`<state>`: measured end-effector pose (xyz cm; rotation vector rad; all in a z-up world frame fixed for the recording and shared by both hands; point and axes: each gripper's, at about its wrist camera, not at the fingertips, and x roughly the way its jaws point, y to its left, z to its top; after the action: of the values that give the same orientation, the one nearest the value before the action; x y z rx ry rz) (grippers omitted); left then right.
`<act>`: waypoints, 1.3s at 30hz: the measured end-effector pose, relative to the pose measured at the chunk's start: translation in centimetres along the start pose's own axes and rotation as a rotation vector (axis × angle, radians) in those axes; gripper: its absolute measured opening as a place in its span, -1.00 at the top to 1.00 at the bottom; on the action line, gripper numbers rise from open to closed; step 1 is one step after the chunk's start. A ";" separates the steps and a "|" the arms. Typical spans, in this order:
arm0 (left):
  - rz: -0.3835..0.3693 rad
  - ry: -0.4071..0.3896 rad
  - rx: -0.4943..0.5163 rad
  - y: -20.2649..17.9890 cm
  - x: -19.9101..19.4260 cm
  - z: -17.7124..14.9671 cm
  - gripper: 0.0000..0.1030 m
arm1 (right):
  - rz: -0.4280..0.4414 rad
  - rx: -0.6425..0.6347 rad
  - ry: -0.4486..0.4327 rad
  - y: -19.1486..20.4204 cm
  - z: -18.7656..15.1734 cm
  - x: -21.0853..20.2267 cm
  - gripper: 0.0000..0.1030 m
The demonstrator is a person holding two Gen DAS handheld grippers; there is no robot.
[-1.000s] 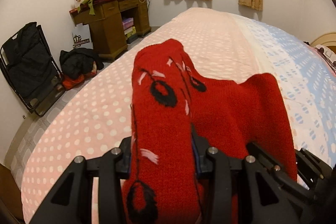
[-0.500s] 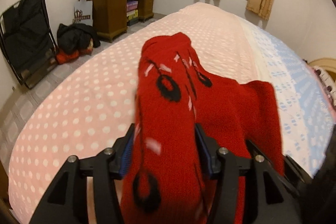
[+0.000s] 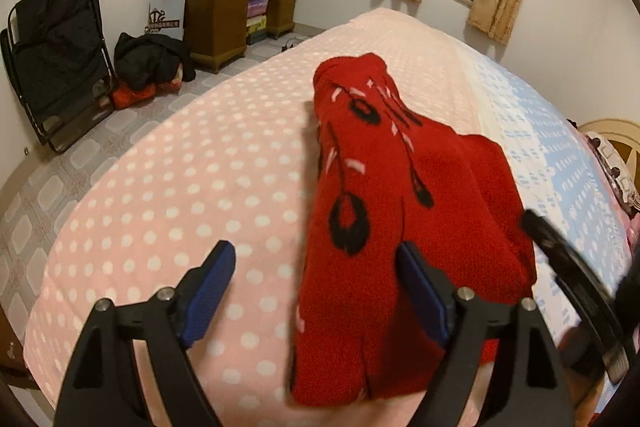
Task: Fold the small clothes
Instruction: 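Lower the folded sweater onto the bed and open both grippers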
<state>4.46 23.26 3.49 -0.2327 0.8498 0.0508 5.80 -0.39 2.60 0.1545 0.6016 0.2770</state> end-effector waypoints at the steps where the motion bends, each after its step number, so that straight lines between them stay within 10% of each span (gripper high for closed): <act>1: 0.007 0.003 0.001 0.1 -0.1 -0.3 -0.68 | 0.000 -0.049 -0.007 0.6 -0.2 -0.8 0.24; 3: 0.014 0.001 -0.002 0.3 -0.3 -0.9 -0.68 | 0.024 -0.149 0.028 2.3 -1.0 -1.8 0.75; 11: 0.118 -0.006 0.012 0.4 1.9 -1.7 -0.87 | 0.079 -0.229 0.183 5.8 -4.8 1.0 0.74; 19: 0.149 -0.043 0.015 0.3 2.1 -2.2 -0.91 | 0.076 -0.248 0.127 5.8 -5.6 1.1 0.74; 27: 0.139 -0.015 0.107 -0.9 -0.4 -3.4 -0.67 | 0.014 -0.294 0.230 7.1 -4.8 0.2 0.73; 39: 0.111 0.008 0.161 -1.8 -3.8 -6.7 -0.67 | 0.043 0.060 0.292 4.4 -6.2 -5.0 0.72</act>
<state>-2.70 20.21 2.41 -0.0344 0.8692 0.0847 -2.66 2.65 1.17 0.1862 0.8971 0.3265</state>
